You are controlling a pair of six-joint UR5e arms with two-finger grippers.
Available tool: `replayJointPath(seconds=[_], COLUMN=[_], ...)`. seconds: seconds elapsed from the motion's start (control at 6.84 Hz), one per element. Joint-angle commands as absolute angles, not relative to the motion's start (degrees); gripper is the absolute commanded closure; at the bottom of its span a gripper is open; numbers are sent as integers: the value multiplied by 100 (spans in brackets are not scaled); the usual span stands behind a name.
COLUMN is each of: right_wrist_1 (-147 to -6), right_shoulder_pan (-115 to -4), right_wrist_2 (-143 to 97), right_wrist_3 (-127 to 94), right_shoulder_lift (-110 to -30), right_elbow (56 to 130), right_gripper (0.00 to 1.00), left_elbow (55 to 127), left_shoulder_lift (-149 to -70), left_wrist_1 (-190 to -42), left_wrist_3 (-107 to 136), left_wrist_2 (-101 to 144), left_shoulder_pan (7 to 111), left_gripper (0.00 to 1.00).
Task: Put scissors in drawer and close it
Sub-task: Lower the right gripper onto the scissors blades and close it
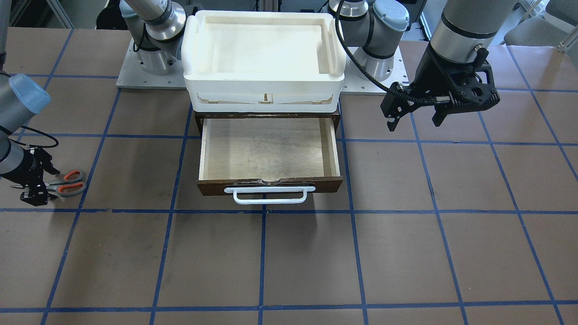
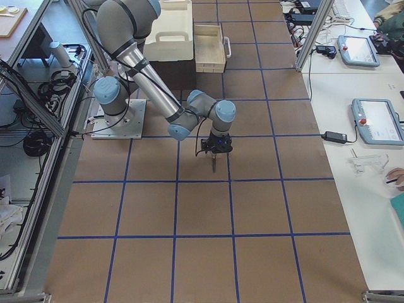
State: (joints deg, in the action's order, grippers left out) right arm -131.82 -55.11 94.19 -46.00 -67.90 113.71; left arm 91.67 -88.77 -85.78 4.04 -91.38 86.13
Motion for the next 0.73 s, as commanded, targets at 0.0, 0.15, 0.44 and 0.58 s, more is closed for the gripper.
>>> replayJointPath(seconds=[0.0, 0.15, 0.44, 0.58], right_wrist_1=[-13218, -13227, -13236, -13236], right_shoulder_pan=[-5502, -5502, -5502, -5502], right_wrist_2=[9448, 9483, 9466, 9422], right_wrist_3=[-4562, -4535, -4492, -4509], right_shoulder_lift=[-6811, -6820, -6829, -6829], right_elbow=[11338, 11312, 11303, 11303], right_gripper=[47, 49, 71, 82], left_elbow=[9167, 9167, 9167, 9176], left_shoulder_lift=[-8877, -8877, -8877, -8868], left_wrist_1=[-8578, -8587, -8578, -8596], left_wrist_3=[404, 404, 404, 404], left_wrist_2=[-9141, -9141, -9141, -9158], left_shoulder_pan=[8605, 8613, 8605, 8622], left_gripper=[0, 0, 0, 0])
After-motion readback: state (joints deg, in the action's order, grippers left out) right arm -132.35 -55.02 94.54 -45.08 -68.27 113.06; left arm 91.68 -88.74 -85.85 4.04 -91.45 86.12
